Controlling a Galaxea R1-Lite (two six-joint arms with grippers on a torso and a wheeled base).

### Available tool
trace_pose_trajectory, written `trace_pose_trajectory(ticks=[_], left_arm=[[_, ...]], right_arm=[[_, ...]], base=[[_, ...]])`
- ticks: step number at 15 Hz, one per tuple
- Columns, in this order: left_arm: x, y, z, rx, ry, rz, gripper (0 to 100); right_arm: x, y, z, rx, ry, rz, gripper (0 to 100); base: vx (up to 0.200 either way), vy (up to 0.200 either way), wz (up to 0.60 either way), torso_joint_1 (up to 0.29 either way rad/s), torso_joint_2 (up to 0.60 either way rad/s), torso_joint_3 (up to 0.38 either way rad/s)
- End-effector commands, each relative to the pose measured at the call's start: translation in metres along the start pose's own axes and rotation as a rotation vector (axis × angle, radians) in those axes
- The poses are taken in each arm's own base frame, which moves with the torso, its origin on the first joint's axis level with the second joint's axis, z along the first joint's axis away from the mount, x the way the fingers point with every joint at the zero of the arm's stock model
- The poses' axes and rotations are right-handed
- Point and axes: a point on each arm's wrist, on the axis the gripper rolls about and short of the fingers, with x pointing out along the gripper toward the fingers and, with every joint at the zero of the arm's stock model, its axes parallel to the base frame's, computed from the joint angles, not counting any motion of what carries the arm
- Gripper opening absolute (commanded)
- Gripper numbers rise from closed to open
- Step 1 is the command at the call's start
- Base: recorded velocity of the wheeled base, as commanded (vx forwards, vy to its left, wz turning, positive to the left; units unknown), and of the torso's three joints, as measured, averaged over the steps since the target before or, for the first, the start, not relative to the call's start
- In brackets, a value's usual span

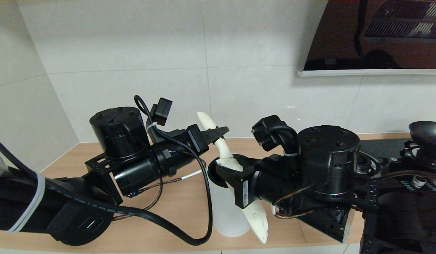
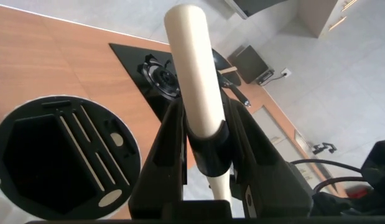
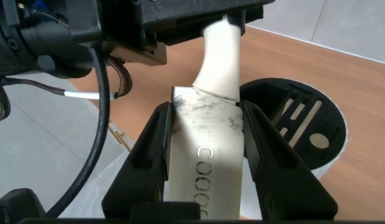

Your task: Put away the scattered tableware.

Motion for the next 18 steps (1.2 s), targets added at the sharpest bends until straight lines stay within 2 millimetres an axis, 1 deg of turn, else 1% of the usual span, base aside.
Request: trace_pose_trajectory(ticks=[1,2,6,8,9,11,12,13,14,15,16,17,18], left_arm=[[-0.002,-0.004,0.002,0.001,-0.006,-0.009,0],[-0.002,-0.005,0.001,0.002,-0.005,-0.012,0],[-0.001,-0.006,0.001,0.005,-0.01,-0.011,0],[-0.004,-0.011,0.005,0.012,-0.02,-0.022,0],[-0.007,-0.015,0.008,0.017,-0.031,-0.028,0],[-0.017,-0.027,0.019,0.048,-0.048,-0.031,0],[-0.019,-0.031,0.024,0.073,-0.061,-0.02,0],[-0.018,-0.036,0.032,0.112,-0.114,0.029,0],[-0.015,-0.04,0.04,0.138,-0.171,0.092,0],[-0.011,-0.045,0.047,0.167,-0.198,0.136,0],[-0.009,-0.052,0.057,0.186,-0.211,0.162,0],[-0.006,-0.061,0.068,0.2,-0.227,0.175,0],[-0.005,-0.065,0.073,0.21,-0.227,0.192,0]], right_arm=[[0.0,-0.001,0.001,0.002,-0.005,-0.004,0],[0.0,-0.001,0.002,0.003,-0.006,-0.004,100],[-0.001,-0.001,0.003,0.009,-0.014,-0.005,100],[-0.008,-0.014,0.016,0.018,-0.053,-0.037,100],[-0.011,-0.023,0.022,0.023,-0.075,-0.064,100],[-0.029,-0.056,0.047,0.04,-0.15,-0.162,100],[-0.035,-0.071,0.055,0.044,-0.179,-0.207,100],[-0.043,-0.096,0.064,0.05,-0.212,-0.288,100],[-0.048,-0.116,0.067,0.052,-0.225,-0.354,100],[-0.051,-0.13,0.065,0.055,-0.22,-0.405,100],[-0.053,-0.14,0.059,0.06,-0.2,-0.438,100],[-0.051,-0.146,0.05,0.063,-0.168,-0.457,100],[-0.05,-0.148,0.045,0.066,-0.152,-0.462,100]], base=[[0.0,0.0,0.0,0.0,0.0,0.0],[0.0,0.0,0.0,0.0,0.0,0.0],[0.0,0.0,0.0,0.0,0.0,0.0],[0.0,0.0,0.0,0.0,0.0,0.0],[0.0,0.0,0.0,0.0,0.0,0.0],[0.0,0.0,0.0,0.0,0.0,0.0],[0.0,0.0,0.0,0.0,0.0,0.0],[0.0,0.0,0.0,0.0,0.0,0.0],[0.0,0.0,0.0,0.0,0.0,0.0],[0.0,0.0,0.0,0.0,0.0,0.0],[0.0,0.0,0.0,0.0,0.0,0.0],[0.0,0.0,0.0,0.0,0.0,0.0],[0.0,0.0,0.0,0.0,0.0,0.0]])
